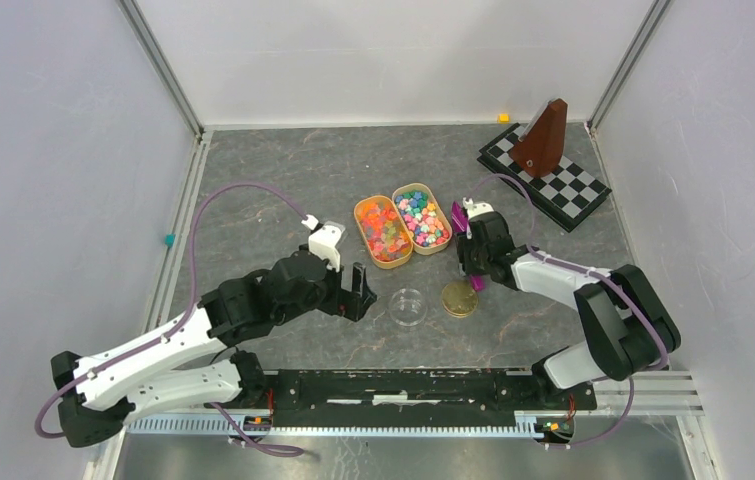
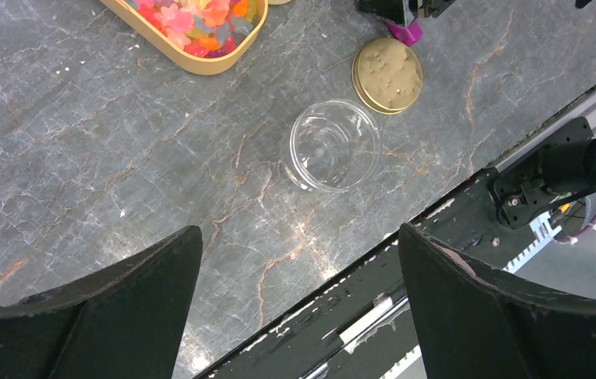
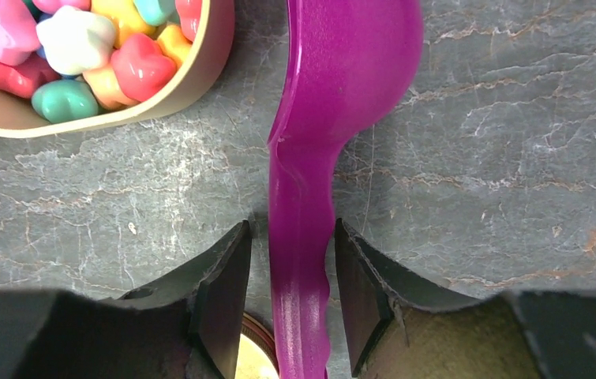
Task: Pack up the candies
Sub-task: Pick up the spatula from the center of the board.
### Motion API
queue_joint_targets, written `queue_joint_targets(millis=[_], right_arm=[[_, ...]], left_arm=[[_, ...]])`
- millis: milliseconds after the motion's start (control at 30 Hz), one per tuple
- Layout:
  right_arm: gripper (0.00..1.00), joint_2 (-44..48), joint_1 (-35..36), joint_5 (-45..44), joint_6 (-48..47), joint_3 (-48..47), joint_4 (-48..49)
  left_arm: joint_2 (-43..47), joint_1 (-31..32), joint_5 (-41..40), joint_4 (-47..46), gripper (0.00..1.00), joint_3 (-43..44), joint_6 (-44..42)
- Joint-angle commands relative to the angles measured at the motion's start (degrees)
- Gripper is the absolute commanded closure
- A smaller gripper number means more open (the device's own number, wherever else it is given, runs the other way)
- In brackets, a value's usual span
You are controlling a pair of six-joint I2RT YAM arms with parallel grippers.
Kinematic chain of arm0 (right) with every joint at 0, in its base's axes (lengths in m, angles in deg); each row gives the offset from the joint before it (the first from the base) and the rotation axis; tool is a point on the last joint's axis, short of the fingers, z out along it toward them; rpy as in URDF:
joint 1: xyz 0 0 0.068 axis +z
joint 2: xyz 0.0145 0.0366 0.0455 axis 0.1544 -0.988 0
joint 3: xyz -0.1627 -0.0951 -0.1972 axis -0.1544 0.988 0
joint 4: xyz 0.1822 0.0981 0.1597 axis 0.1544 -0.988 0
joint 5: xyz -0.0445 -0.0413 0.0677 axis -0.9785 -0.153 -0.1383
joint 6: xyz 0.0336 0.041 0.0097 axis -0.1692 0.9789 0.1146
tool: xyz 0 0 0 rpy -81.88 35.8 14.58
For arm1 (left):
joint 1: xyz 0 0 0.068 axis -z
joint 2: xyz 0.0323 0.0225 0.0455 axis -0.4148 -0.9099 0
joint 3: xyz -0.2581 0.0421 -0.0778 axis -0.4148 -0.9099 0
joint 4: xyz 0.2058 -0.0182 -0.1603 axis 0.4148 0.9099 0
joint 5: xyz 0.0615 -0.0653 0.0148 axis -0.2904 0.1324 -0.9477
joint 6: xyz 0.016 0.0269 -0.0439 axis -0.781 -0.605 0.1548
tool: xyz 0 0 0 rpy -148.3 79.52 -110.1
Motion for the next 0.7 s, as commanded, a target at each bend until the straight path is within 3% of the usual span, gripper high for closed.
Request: queue_joint_targets(millis=[0, 267, 433, 667], right_arm=[[0.52, -1.2, -0.3, -0.2, 0.7, -1.9, 2.8], [0.65, -2.1, -0.3, -2.2, 0.1, 0.1, 3.0], [0.80, -1.3, -0.3, -2.3, 0.2, 1.1, 3.0], [0.91, 3.2, -0.6, -2.6, -0.1, 0.9, 2.2]], left_arm=[[2.1, 0.4, -1.1, -1.7, 0.00, -1.6, -0.3], [2.9, 0.4, -1.6, -1.8, 0.00, -2.9, 0.4], [2.5, 0.4, -2.3, -2.5, 0.00, -3.0, 0.0], [1.2, 0.4, -2.9, -3.2, 0.00, -1.6, -1.8]])
